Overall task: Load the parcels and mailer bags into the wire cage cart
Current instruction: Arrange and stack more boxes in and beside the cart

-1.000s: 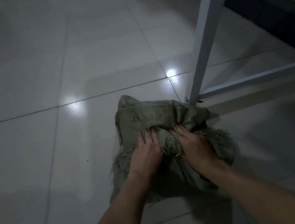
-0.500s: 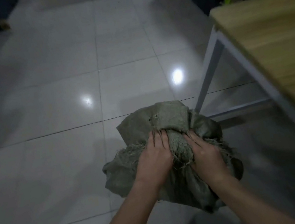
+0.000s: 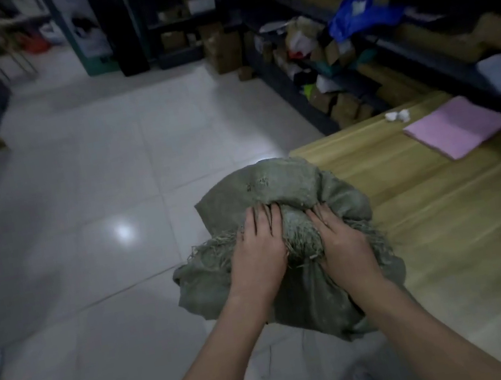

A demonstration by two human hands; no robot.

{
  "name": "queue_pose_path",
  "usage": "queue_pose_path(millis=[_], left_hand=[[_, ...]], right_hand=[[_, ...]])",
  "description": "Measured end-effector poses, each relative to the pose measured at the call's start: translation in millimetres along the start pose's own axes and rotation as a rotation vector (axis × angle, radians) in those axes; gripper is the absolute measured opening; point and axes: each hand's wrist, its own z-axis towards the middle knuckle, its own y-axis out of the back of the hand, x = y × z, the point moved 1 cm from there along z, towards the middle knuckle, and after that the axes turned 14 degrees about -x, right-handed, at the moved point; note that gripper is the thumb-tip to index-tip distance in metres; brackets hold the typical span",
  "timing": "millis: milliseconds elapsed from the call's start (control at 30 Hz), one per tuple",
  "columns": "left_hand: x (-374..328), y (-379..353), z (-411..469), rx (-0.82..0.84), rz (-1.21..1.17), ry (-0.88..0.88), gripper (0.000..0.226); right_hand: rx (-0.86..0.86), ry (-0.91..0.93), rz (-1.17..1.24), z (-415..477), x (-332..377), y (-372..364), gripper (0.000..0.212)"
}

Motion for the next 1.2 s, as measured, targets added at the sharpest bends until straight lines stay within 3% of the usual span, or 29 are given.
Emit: queue_pose_path(millis=[167,533,1033,1200], left_hand=[[-32.5,43.0,14.1,-0.103,-0.047,-0.160,0.065],[-168.5,73.3,20.9,-0.015,-0.129,-0.411,0.061],[-500.5,80.8,-46.2,0.076,-0.152,-0.745,0.056],[-614.0,86.1,-68.2,0.116,-0.122,-0.860,0.059]], right_hand=[[-0.070,-0.090,-0.105,-1.4,0.2,63.6,0.085],[-0.153,-0.296,-0.277,-57.7,-67.2,179.7,0.082],[-0.213,-0.599,-0.525,-249.5,-250.1,380.0,0.084],[-0.204,-0.696,-0.591,-310.4,-309.9,448.4,0.065]])
